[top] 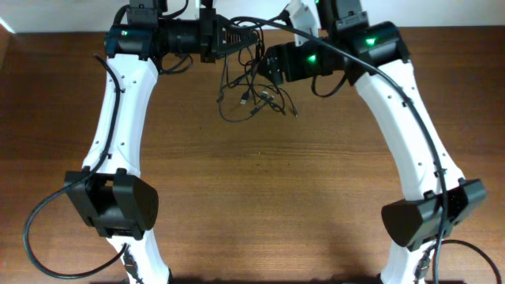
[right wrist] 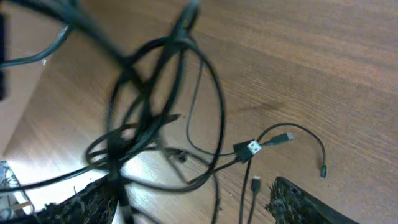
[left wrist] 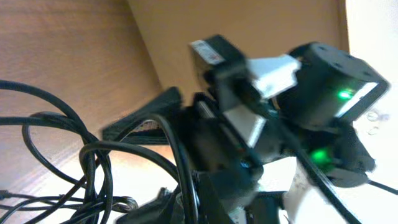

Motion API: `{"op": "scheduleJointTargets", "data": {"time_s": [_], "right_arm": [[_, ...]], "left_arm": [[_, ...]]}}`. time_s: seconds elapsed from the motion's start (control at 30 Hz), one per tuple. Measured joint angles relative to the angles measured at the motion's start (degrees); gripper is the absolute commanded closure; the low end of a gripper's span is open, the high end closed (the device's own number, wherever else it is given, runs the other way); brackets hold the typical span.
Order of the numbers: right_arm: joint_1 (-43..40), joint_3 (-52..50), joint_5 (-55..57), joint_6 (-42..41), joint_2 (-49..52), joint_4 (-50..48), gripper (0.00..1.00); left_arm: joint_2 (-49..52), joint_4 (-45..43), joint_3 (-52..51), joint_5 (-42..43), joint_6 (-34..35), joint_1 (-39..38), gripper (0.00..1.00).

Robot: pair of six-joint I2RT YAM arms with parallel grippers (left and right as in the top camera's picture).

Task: Untangle cables

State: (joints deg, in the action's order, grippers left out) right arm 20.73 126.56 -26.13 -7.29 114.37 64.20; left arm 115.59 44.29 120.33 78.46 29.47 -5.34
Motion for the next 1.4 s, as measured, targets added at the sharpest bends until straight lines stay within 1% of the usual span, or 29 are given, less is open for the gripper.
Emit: {"op": "scheduleJointTargets", "data": {"time_s": [0.03, 0.07, 0.1, 0.13, 0.17, 0.2, 0.3, 0.33, 0.37, 0.43, 0.5, 0.57, 0.7, 0.8, 0.83, 0.9, 0.97, 1.13, 1.2, 1.23, 1.27, 1.3, 1.33, 1.4], "right_arm": [[0.0, 0.0, 0.2, -0.17, 0.31, -0.04, 0.29], [-0.02, -0.02, 0.2, -0.28, 0.55, -0.15, 0.37], [-0.02, -0.02, 0.37, -0.55, 0.74, -0.57, 0.5], [-0.02, -0.04, 0.37, -0.59, 0.83, -0.96, 0.71], [-0.02, -0.04, 0.46, -0.59, 0.87, -1.77, 0.88], [-0.02, -0.04, 0.61, -0.66, 0.9, -2.51, 0.96], [-0.24, -0.04, 1.22, -2.01, 0.9, -3.15, 0.96], [-0.74, -0.04, 1.33, -2.49, 0.9, -2.75, 0.96], [-1.49, -0.04, 1.29, -2.82, 0.87, -2.05, 0.96], [-2.99, -0.04, 1.27, -3.15, 0.37, -0.17, 0.96], [-5.18, -0.04, 1.49, -3.28, -1.44, 2.29, 0.96], [-6.73, -0.04, 1.38, -3.21, -4.09, 5.49, 0.96], [-8.33, -0.04, -0.13, -3.15, -7.08, 10.21, 0.96], [-13.11, -0.15, -2.49, -2.69, -8.41, 11.52, 0.96], [-14.27, -0.22, -4.44, -2.56, -8.96, 11.52, 0.96], [-15.45, -0.48, -8.55, -1.81, -10.25, 11.69, 0.96], [-17.73, -0.81, -12.94, -1.36, -12.57, 11.93, 0.96], [-25.51, -1.03, -18.05, -1.29, -17.22, 12.68, 0.96], [-28.22, -1.03, -19.69, -1.29, -18.45, 13.22, 0.96], [-31.28, -1.03, -19.04, -1.29, -19.26, 13.35, 0.96], [-36.79, -1.01, -18.03, -1.31, -20.52, 13.49, 0.96], [-41.62, -0.98, -16.85, -1.49, -21.75, 14.03, 0.96], [-44.04, -0.94, -16.17, -1.75, -22.67, 14.53, 0.96], [-46.53, -0.74, -15.96, -2.75, -23.56, 14.86, 0.96]], "left_arm": [[0.0, 0.0, 0.0, 0.63, 0.22, 0.0, 1.0], [0.0, 0.0, 0.0, 0.98, 0.37, 0.0, 1.0], [0.0, -0.13, 0.0, 1.49, 0.5, 0.0, 1.0], [0.0, -0.31, 0.0, 2.05, 0.59, 0.0, 1.0], [0.0, -0.44, 0.0, 2.84, 0.74, 0.0, 1.0], [0.0, -0.74, 0.0, 3.8, 0.81, 0.0, 1.0], [0.0, -1.22, 0.0, 5.4, 0.07, 0.07, 1.0], [0.0, -1.2, 0.0, 5.62, -1.42, 0.11, 1.0], [0.0, -1.2, 0.0, 5.53, -4.31, 0.28, 1.0], [0.0, 0.63, 0.02, 3.26, -7.65, 0.94, 1.0], [0.0, 5.27, 0.0, -4.09, -10.21, 2.05, 1.0], [-0.02, 11.45, 0.04, -15.45, -11.69, 2.69, 1.0], [-0.57, 17.49, 0.13, -31.74, -13.53, 1.79, 1.0], [-1.07, 20.72, 0.26, -44.98, -14.99, 2.21, 1.0], [-1.09, 21.51, 0.26, -47.82, -15.19, 2.14, 1.0], [-1.29, 22.36, 0.33, -50.34, -15.41, 1.88, 1.0], [-1.95, 22.77, 0.39, -52.61, -17.03, 1.86, 1.0], [-2.93, 23.87, 1.07, -54.34, -20.37, 1.62, 1.0], [-3.61, 24.11, 1.31, -56.33, -20.96, 0.55, 1.0], [-3.85, 24.44, 1.31, -61.75, -21.66, 0.39, 1.0], [-3.52, 24.72, 1.29, -68.74, -22.27, 2.1, 1.0], [-2.78, 24.72, 1.16, -73.9, -22.62, 4.22, 1.0], [-2.36, 24.76, 0.9, -77.37, -22.67, 5.84, 1.0], [-2.1, 25.0, 0.61, -81.33, -22.88, 6.88, 1.0]]}}
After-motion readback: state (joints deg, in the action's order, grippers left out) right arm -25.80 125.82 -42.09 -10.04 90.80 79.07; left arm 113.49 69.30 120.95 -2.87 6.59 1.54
